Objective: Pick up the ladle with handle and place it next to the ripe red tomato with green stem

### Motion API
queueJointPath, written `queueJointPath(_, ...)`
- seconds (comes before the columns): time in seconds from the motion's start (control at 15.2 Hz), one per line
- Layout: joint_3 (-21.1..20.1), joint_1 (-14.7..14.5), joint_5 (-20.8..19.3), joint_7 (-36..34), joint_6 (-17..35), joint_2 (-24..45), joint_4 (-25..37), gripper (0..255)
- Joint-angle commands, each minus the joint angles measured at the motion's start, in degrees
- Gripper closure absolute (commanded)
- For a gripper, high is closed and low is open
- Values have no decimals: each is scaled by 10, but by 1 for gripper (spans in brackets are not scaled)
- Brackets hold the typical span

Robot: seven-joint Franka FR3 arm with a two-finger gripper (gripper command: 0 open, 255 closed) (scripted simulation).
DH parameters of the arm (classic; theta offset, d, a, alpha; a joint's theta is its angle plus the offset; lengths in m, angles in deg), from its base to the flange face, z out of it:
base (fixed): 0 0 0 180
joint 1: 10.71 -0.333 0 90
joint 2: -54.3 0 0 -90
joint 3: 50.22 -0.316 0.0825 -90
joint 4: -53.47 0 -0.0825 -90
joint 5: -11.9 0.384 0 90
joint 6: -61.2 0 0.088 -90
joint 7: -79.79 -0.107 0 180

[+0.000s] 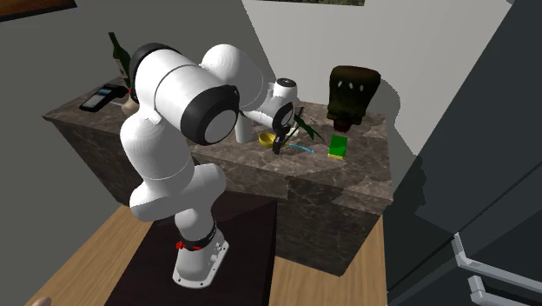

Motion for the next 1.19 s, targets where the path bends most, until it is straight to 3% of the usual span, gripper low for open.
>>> queueJointPath(0.0, 0, 0, 0, 0, 0, 0, 0, 0)
queueJointPath(0.07, 0, 0, 0, 0, 0, 0, 0, 0)
queueJointPath(0.13, 0, 0, 0, 0, 0, 0, 0, 255)
queueJointPath(0.73, 0, 0, 0, 0, 0, 0, 0, 255)
queueJointPath(1.12, -58, 48, -34, -31, -57, -43, 19, 255)
